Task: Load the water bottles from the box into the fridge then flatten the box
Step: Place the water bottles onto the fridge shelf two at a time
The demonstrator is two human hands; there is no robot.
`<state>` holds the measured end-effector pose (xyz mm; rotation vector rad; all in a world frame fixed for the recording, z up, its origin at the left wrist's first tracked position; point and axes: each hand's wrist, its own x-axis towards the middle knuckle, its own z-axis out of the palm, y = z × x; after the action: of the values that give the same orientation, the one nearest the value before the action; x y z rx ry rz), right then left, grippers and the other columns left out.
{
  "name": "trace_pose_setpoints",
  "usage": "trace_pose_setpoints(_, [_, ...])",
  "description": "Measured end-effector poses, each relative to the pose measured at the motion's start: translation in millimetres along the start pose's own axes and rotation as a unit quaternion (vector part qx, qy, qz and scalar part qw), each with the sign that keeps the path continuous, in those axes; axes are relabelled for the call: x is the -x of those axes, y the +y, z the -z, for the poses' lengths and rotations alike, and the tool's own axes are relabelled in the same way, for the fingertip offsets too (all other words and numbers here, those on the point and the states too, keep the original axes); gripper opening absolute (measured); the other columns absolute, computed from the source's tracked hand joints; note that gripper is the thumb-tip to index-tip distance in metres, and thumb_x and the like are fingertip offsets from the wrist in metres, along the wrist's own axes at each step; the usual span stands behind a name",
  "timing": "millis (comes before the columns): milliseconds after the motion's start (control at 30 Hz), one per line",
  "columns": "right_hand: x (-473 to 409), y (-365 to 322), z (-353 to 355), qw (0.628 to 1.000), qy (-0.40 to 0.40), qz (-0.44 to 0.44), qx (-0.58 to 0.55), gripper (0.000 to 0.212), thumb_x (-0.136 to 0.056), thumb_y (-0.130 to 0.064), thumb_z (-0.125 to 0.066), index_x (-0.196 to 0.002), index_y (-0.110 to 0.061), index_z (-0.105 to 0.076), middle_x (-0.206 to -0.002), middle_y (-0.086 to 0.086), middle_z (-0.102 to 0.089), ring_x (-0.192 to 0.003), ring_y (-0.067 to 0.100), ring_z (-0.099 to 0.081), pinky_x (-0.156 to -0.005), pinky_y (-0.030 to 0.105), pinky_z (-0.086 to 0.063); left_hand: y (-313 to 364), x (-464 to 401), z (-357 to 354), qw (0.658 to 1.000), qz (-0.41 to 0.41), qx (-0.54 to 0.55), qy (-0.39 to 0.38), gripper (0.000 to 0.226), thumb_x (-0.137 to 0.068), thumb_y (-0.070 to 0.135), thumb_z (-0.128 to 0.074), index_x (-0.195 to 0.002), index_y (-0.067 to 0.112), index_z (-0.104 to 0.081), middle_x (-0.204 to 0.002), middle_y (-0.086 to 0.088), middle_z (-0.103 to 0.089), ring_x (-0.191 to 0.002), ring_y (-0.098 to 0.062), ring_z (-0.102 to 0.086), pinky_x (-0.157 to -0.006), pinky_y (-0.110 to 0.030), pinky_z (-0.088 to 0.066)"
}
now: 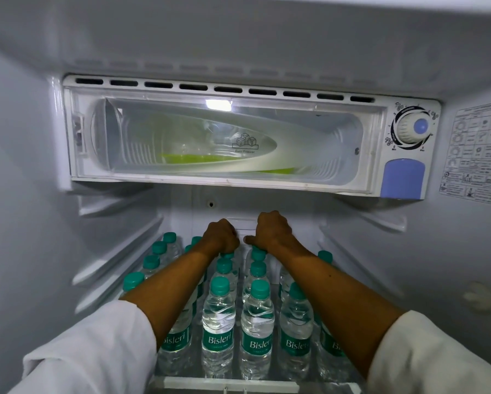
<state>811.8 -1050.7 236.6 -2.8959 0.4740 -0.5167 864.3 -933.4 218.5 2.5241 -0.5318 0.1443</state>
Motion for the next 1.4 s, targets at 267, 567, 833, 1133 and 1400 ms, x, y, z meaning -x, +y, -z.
trace_pose_setpoints(267, [1.9,4.3,-3.7,1.0,0.011,0.001,-0.008,0.057,-0.081,-0.052,-0.073,-0.115,-0.008,-0.06,-0.112,0.01,-0.064,-0.096,0.021,-0.063,-0.07,0.025,-0.045,-0.9,0.4,-3.1,1.0,-0.002,-0.004,0.026,0.026,-0.094,0.016,-0.06,-0.116,0.002,-0.062,-0.117,-0.014,-0.064,-0.108,-0.026,-0.061,-0.092,-0.027,-0.047])
trace_pose_setpoints(567, [7.7,3.0,-3.4,0.999,0.024,0.018,0.023,0.055,-0.085,-0.053,-0.068,-0.116,-0.009,-0.059,-0.113,0.011,-0.062,-0.097,0.022,-0.063,-0.069,0.026,-0.045,-0.3,4.2,1.5,0.999,0.023,-0.009,0.021,0.027,-0.092,0.021,-0.062,-0.111,0.002,-0.063,-0.11,-0.014,-0.066,-0.101,-0.025,-0.064,-0.088,-0.029,-0.051])
trace_pose_setpoints(833, [10.8,5.2,-5.4,0.998,0.04,0.026,0.051,0.049,-0.093,-0.053,-0.056,-0.116,-0.01,-0.06,-0.111,0.01,-0.062,-0.097,0.023,-0.062,-0.071,0.027,-0.045,-1.8,5.8,1.8,0.999,0.007,-0.037,-0.02,0.028,-0.097,0.023,-0.053,-0.115,0.003,-0.061,-0.114,-0.014,-0.064,-0.102,-0.025,-0.062,-0.086,-0.029,-0.049])
trace_pose_setpoints(1133, [17.4,0.8,-0.5,0.997,0.064,0.034,0.01,0.056,-0.097,-0.061,-0.035,-0.088,-0.012,-0.061,-0.097,0.011,-0.066,-0.084,0.023,-0.062,-0.075,0.034,-0.054,-2.2,11.7,28.0,0.999,-0.033,-0.025,-0.01,0.038,-0.099,0.033,-0.048,-0.122,0.005,-0.061,-0.117,-0.014,-0.064,-0.1,-0.024,-0.061,-0.081,-0.027,-0.046])
trace_pose_setpoints(1400, [42.6,-5.3,10.4,0.997,0.058,0.055,-0.005,0.061,-0.096,-0.062,-0.037,-0.116,-0.011,-0.064,-0.113,0.012,-0.065,-0.096,0.026,-0.063,-0.082,0.038,-0.056,3.1,44.9,41.2,0.999,-0.039,-0.031,0.02,0.049,-0.1,0.042,-0.045,-0.138,0.01,-0.05,-0.135,-0.016,-0.053,-0.12,-0.03,-0.054,-0.1,-0.034,-0.045])
